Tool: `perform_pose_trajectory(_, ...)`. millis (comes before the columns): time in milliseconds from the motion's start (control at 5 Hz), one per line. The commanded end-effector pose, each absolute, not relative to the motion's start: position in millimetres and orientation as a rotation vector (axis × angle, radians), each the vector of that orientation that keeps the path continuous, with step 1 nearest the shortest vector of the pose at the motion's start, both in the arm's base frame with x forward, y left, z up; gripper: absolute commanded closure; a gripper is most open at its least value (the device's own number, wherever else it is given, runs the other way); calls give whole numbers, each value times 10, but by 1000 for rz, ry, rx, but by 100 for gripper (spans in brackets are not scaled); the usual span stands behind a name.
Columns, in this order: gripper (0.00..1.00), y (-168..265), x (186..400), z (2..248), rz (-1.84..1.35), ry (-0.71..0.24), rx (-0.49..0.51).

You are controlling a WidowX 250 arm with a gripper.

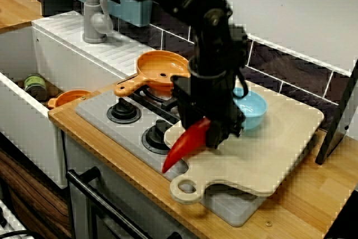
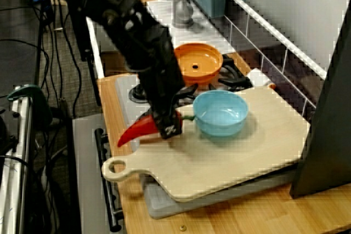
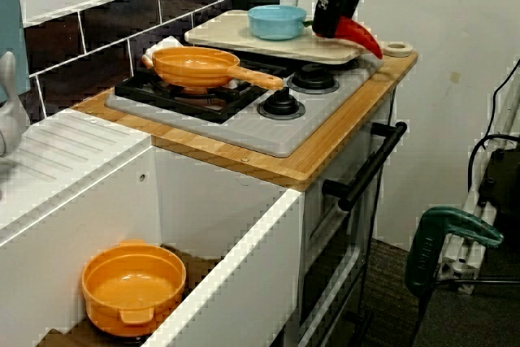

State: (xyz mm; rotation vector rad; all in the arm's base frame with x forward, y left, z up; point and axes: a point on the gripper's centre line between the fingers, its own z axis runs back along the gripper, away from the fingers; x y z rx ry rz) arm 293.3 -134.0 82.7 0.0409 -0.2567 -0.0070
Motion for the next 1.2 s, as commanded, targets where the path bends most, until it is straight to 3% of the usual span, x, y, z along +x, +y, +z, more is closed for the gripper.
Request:
perform_pose_trajectory(0,100,-1144,3157,1301,25,-279,-2)
perform_pose_trajectory(600,100,-632,3422,1635,70,-268,9)
perform_pose_trajectory(1000,100,-188,3552,1655,121,-272,35)
